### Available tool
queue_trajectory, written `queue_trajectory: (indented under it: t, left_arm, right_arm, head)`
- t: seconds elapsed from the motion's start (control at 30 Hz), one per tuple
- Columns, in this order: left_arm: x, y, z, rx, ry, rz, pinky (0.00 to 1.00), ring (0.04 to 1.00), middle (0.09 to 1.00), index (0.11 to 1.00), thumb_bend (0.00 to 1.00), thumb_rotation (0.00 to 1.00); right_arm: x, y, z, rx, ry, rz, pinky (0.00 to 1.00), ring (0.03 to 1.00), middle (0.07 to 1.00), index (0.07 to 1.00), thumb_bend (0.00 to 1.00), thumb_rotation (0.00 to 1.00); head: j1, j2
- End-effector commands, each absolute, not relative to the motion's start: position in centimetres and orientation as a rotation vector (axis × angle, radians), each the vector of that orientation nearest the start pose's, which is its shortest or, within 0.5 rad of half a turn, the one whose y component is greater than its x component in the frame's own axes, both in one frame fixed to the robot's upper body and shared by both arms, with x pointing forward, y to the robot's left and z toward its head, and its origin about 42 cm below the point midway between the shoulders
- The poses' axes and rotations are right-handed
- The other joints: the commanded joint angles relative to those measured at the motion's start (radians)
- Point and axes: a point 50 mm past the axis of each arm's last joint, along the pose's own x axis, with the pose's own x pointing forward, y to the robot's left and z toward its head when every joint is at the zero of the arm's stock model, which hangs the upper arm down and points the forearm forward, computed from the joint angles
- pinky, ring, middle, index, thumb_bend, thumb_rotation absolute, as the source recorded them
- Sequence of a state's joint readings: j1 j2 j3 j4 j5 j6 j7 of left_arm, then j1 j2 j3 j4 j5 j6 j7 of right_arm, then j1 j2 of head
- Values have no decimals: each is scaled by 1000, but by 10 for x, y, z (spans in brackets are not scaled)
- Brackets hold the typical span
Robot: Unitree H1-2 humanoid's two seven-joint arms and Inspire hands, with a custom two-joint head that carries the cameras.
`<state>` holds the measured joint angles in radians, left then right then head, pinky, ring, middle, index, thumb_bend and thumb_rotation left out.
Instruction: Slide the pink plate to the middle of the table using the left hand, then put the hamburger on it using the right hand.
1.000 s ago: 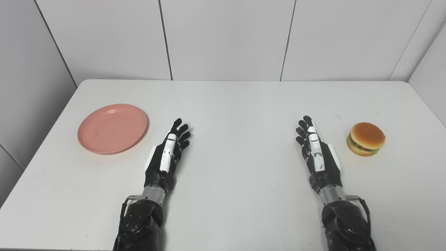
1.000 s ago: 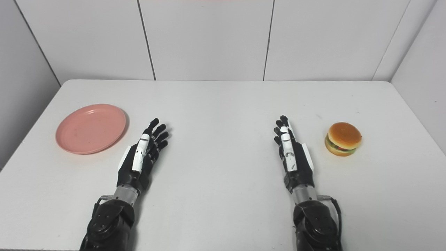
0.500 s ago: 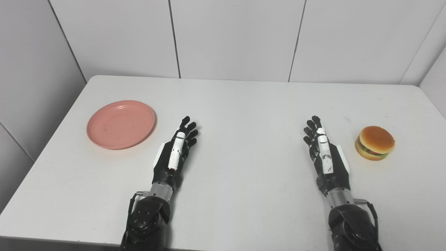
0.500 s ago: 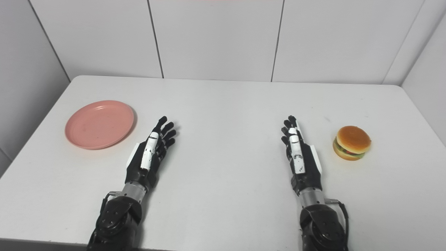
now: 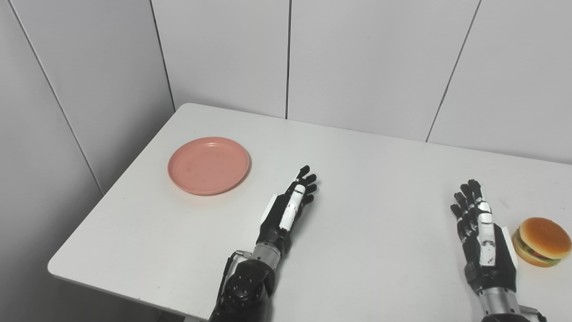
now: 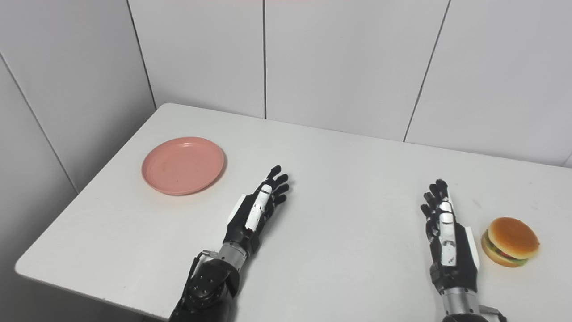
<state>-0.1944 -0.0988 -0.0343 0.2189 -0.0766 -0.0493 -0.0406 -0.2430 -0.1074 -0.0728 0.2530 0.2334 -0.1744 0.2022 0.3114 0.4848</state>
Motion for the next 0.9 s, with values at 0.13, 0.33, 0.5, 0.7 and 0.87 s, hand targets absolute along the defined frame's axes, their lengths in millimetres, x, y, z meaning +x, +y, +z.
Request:
queue_trajectory:
  t: [0.13,0.33,0.5,0.7,0.87]
  left_arm:
    - [332,137,78,-166,39,-129,940,938,947,950,354,1000]
    - [332,138,78,-176,43,-129,942,940,949,953,357,1000]
    - [331,139,80,-184,34,-131,943,941,952,957,360,1000]
    - [330,142,86,-187,24,-135,943,941,954,959,353,1000]
    - [333,145,97,-184,0,-151,946,942,958,962,364,1000]
  right_arm:
    - [341,-253,90,136,-110,131,1000,1000,999,1000,197,1000]
    - [340,-251,89,134,-111,129,1000,1000,1000,1000,187,1000]
    - [340,-250,90,134,-118,133,1000,1000,1000,1000,186,1000]
    - [338,-247,93,139,-112,141,1000,1000,1000,1000,192,1000]
    - [338,-244,96,137,-114,141,1000,1000,1000,1000,187,1000]
  head:
    - [11,-12]
    - [2,-18]
    - [2,-13]
    - [-2,-1]
    - [-3,8]
